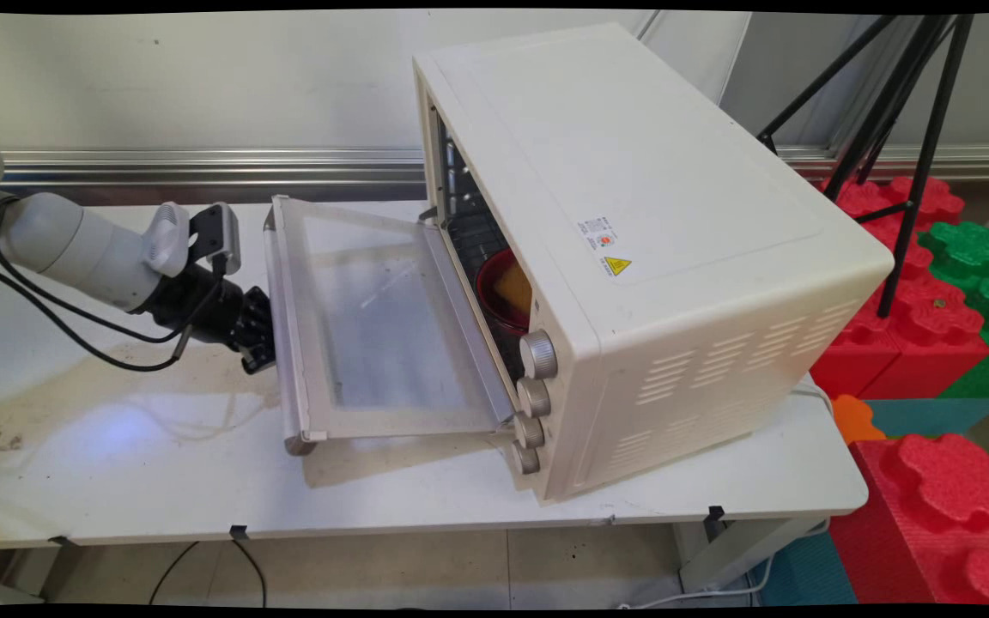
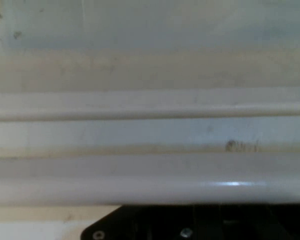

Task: Close the oven

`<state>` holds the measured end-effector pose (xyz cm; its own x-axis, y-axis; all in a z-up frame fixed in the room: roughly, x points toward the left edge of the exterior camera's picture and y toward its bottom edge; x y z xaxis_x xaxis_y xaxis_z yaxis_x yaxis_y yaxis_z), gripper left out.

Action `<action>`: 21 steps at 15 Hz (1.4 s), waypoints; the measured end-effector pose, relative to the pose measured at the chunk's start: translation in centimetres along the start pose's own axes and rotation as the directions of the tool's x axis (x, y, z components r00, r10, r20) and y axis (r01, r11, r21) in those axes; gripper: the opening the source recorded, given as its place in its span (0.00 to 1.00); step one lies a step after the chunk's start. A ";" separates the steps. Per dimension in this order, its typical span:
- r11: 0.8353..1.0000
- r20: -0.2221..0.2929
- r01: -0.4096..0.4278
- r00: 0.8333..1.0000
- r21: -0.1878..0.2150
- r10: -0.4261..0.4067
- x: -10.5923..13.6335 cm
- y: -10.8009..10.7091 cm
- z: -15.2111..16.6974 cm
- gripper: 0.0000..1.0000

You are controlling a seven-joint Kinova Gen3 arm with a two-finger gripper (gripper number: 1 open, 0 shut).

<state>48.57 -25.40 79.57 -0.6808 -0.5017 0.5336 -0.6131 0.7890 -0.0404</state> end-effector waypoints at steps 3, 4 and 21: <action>1.000 -0.029 0.009 1.000 0.006 -0.008 0.9 0.0 0.1 0.00; 1.000 -0.038 0.011 0.999 0.008 -0.010 1.2 0.0 0.0 0.00; 1.000 -0.283 0.011 0.959 0.020 -0.005 11.7 -1.1 -3.9 0.00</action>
<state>42.81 -30.74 89.18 -0.5369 -0.3847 0.7508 -0.6283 0.7762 -0.0516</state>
